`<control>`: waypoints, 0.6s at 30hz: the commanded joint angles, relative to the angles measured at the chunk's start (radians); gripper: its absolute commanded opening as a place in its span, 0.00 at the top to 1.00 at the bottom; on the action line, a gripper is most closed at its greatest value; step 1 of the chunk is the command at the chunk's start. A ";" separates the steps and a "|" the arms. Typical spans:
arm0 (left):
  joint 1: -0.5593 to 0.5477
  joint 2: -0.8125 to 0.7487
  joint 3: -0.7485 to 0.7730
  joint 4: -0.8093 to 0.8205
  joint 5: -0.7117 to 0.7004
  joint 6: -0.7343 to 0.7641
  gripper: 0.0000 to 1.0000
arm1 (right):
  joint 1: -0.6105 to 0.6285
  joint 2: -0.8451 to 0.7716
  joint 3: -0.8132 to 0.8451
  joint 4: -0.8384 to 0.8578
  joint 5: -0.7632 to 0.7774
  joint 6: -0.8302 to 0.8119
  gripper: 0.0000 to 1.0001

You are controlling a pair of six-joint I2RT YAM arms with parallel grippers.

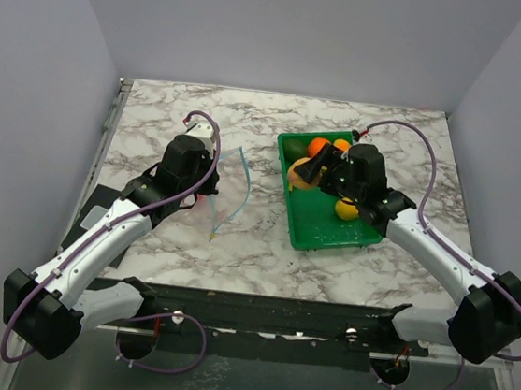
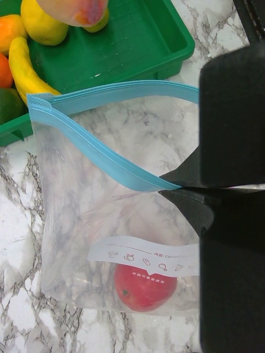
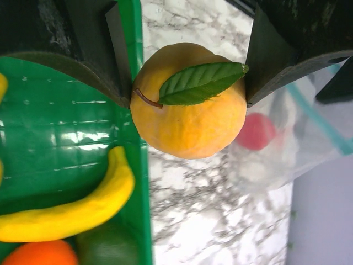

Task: Place the food in the zip-top bag and seal the zipper
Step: Pick up the fake fruit from the bin, then place the fake fruit in the zipper food storage bag.

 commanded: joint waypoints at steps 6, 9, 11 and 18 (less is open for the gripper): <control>0.007 -0.014 -0.015 0.010 -0.032 0.008 1.00 | 0.114 -0.107 0.060 -0.003 -0.140 -0.100 0.71; 0.007 -0.015 -0.015 0.010 -0.033 0.008 1.00 | 0.168 -0.103 0.092 -0.009 -0.138 -0.131 0.70; 0.007 -0.017 -0.015 0.010 -0.032 0.007 1.00 | 0.203 -0.093 0.118 -0.014 -0.127 -0.153 0.70; 0.007 -0.018 -0.015 0.010 -0.019 0.009 1.00 | 0.313 -0.016 0.219 -0.062 -0.070 -0.224 0.69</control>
